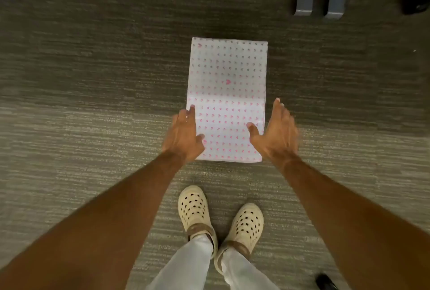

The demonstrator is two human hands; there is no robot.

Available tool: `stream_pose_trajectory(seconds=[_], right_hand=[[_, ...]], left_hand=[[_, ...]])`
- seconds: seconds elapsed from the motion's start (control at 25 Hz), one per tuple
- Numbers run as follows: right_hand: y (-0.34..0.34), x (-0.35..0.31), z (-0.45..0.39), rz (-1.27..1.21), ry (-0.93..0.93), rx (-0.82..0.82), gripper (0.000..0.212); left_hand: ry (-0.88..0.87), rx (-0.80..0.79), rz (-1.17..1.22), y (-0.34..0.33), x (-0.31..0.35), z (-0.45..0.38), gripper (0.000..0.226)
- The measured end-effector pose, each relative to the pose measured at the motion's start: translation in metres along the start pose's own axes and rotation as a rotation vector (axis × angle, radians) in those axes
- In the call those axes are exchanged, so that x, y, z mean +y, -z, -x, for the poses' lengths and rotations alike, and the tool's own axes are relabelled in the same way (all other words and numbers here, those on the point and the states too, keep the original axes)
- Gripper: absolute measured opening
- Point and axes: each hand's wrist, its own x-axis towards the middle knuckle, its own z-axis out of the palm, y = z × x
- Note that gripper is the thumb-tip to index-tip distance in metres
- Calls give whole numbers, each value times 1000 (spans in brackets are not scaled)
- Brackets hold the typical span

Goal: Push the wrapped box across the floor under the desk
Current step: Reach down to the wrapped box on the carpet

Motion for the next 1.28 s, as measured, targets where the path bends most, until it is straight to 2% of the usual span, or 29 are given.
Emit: stream_pose_trajectory(seconds=[0.16, 0.24, 0.32, 0.44, 0.64, 0.92, 1.12, 1.28], right_hand=[[-35, 6, -54, -339, -131, 4, 77], [-50, 8, -72, -433, -141, 16, 62], [-60, 10, -83, -477, -149, 35, 51], [-71, 15, -99, -501, -223, 65, 46], [-74, 18, -112, -610, -330, 79, 30], [-78, 20, -122, -690, -436, 78, 24], [-79, 21, -122, -667, -436, 78, 16], [-83, 25, -115, -692, -443, 73, 19]], left_hand=[[300, 47, 286, -20, -37, -70, 69], [364, 43, 380, -31, -47, -93, 63], [379, 75, 434, -37, -53, -106, 57], [392, 113, 489, -43, -59, -121, 46], [362, 108, 561, -40, -59, -133, 31], [434, 24, 686, -38, -58, -148, 43], [448, -10, 738, -41, -60, -151, 43], [447, -46, 736, -39, -63, -147, 39]])
